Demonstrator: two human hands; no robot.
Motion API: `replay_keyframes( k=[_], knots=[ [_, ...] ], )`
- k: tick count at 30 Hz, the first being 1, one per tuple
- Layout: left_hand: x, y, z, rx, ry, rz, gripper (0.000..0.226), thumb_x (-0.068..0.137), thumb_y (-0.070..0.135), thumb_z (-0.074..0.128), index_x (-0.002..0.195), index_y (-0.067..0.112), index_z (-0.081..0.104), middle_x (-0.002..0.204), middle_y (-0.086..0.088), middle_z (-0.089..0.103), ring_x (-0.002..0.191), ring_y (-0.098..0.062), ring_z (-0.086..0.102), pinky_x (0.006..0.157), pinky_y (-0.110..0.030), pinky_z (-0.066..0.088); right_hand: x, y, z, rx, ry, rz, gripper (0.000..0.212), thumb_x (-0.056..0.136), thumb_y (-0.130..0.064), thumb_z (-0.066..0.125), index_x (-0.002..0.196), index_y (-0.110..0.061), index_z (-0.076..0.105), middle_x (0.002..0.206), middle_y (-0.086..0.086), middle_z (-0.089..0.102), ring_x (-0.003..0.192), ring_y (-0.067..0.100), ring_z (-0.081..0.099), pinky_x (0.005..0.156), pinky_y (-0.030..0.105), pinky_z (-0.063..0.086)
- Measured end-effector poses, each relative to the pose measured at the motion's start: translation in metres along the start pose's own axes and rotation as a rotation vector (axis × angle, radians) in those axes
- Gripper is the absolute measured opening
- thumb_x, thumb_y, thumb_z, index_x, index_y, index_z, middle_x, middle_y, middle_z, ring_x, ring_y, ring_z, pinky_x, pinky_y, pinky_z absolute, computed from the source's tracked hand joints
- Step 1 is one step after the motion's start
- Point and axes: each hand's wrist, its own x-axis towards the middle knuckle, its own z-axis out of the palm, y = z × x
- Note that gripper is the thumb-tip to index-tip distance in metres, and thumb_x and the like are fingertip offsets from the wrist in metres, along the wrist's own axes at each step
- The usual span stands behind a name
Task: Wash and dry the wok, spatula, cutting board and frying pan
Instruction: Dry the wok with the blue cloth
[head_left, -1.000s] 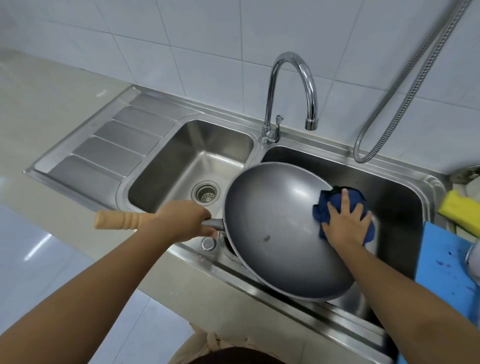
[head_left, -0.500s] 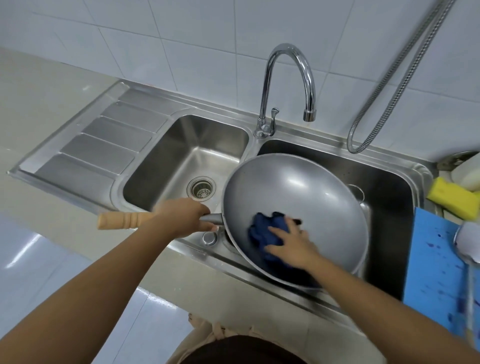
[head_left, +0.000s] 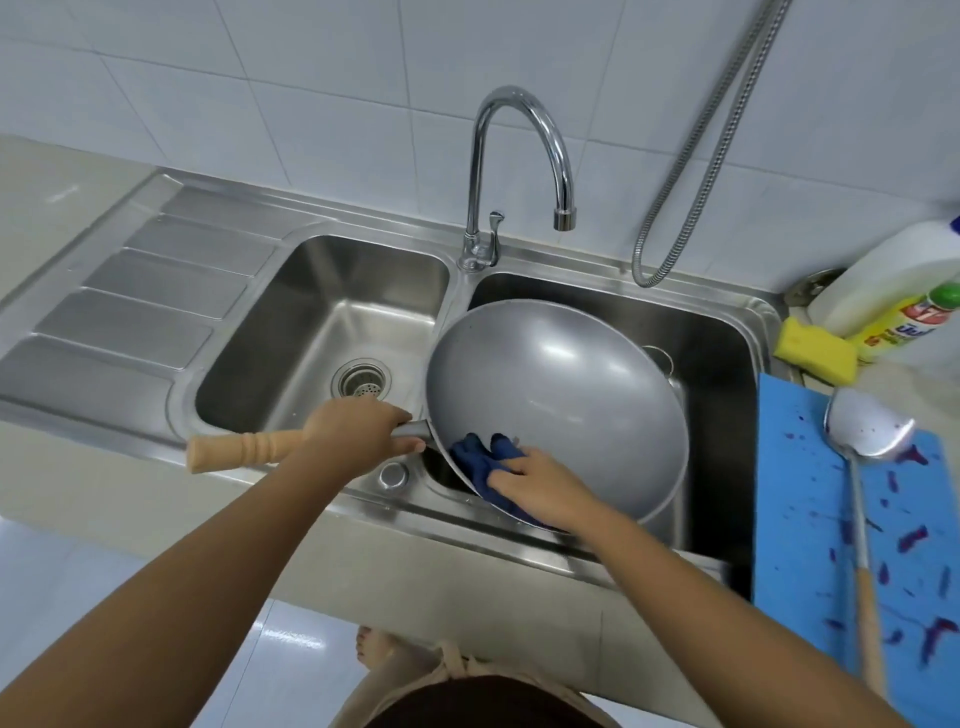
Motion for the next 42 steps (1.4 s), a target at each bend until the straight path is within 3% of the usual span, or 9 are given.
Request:
replay_keyframes(
  k=[7, 12, 16, 19, 24, 27, 32, 36, 42],
  knots=[
    [-0.009, -0.007, 0.02, -0.095, 0.046, -0.033, 0.043, 0.089, 0.069, 0.041, 0.107, 0.035, 0.06, 0.102, 0.002, 0.066, 0.096, -0.021, 0.061, 0.069, -0.032, 0.04, -0.018, 0.089, -0.076, -0.946, 0.459, 0.314, 0.048, 0.089, -0.055, 0.047, 0.133, -0.035, 0.053, 0.163, 0.004, 0.006, 0.133, 0.033, 0.028, 0.1, 0.046, 0.032],
    [-0.016, -0.008, 0.02, -0.072, 0.066, -0.05, 0.042, 0.091, 0.066, 0.041, 0.111, 0.033, 0.058, 0.102, 0.001, 0.065, 0.097, -0.022, 0.061, 0.069, -0.031, 0.037, -0.036, 0.051, -0.027, -0.839, 0.368, 0.297, 0.049, 0.092, -0.052, 0.039, 0.128, -0.026, 0.06, 0.151, 0.007, 0.031, 0.126, 0.032, 0.034, 0.097, 0.043, 0.032],
    [-0.023, -0.007, 0.024, -0.075, 0.065, -0.055, 0.043, 0.092, 0.064, 0.041, 0.109, 0.029, 0.057, 0.099, -0.002, 0.064, 0.095, -0.025, 0.061, 0.068, -0.031, 0.038, -0.021, -0.011, 0.015, -0.278, 0.134, -0.007, 0.045, 0.094, -0.054, 0.035, 0.12, -0.032, 0.065, 0.141, 0.003, 0.043, 0.117, 0.029, 0.045, 0.099, 0.04, 0.04],
    [-0.037, -0.02, 0.034, -0.147, 0.08, -0.108, 0.047, 0.089, 0.067, 0.044, 0.112, 0.028, 0.058, 0.094, -0.004, 0.066, 0.091, -0.026, 0.062, 0.066, -0.031, 0.04, 0.025, -0.027, 0.021, -0.335, 0.039, -0.232, 0.05, 0.094, -0.054, 0.043, 0.144, -0.046, 0.038, 0.162, -0.001, 0.009, 0.138, 0.032, 0.028, 0.112, 0.045, 0.029],
    [-0.055, -0.041, 0.04, -0.177, 0.118, -0.155, 0.048, 0.086, 0.072, 0.042, 0.108, 0.032, 0.058, 0.082, 0.003, 0.061, 0.079, -0.022, 0.059, 0.063, -0.032, 0.041, 0.09, -0.01, -0.036, -0.691, 0.332, -0.034, 0.078, 0.09, -0.056, 0.049, 0.152, -0.046, 0.003, 0.16, 0.003, -0.024, 0.145, 0.044, 0.001, 0.111, 0.068, 0.006],
    [-0.053, -0.042, 0.028, -0.099, 0.108, -0.125, 0.048, 0.088, 0.07, 0.041, 0.106, 0.029, 0.058, 0.08, 0.002, 0.055, 0.081, -0.023, 0.059, 0.062, -0.032, 0.039, 0.099, -0.022, -0.039, -0.585, 0.393, 0.106, 0.081, 0.086, -0.055, 0.055, 0.151, -0.045, 0.009, 0.161, 0.005, -0.017, 0.142, 0.046, 0.008, 0.111, 0.066, 0.011],
    [-0.037, -0.05, 0.01, -0.023, 0.07, -0.067, 0.056, 0.088, 0.072, 0.041, 0.114, 0.027, 0.06, 0.083, 0.002, 0.059, 0.088, -0.021, 0.06, 0.062, -0.031, 0.036, 0.068, -0.068, 0.031, -0.268, 0.243, -0.342, 0.068, 0.078, -0.044, 0.058, 0.142, -0.039, 0.036, 0.153, 0.002, 0.014, 0.128, 0.036, 0.034, 0.108, 0.047, 0.034],
    [-0.039, -0.058, 0.013, 0.021, 0.053, -0.054, 0.052, 0.089, 0.07, 0.04, 0.112, 0.028, 0.061, 0.063, 0.007, 0.039, 0.071, -0.018, 0.05, 0.059, -0.03, 0.036, 0.088, -0.11, 0.03, -0.01, 0.341, -0.56, 0.069, 0.078, -0.031, 0.057, 0.146, -0.027, 0.041, 0.154, 0.012, 0.016, 0.137, 0.032, 0.028, 0.113, 0.032, 0.023],
    [-0.045, -0.056, 0.017, 0.024, 0.074, -0.075, 0.05, 0.089, 0.069, 0.041, 0.11, 0.027, 0.06, 0.079, -0.001, 0.055, 0.088, -0.024, 0.061, 0.061, -0.031, 0.035, 0.165, -0.119, -0.031, 0.016, 0.785, 0.048, 0.074, 0.087, -0.045, 0.058, 0.152, -0.038, 0.023, 0.162, 0.013, 0.002, 0.136, 0.044, 0.025, 0.111, 0.06, 0.021]
  ],
)
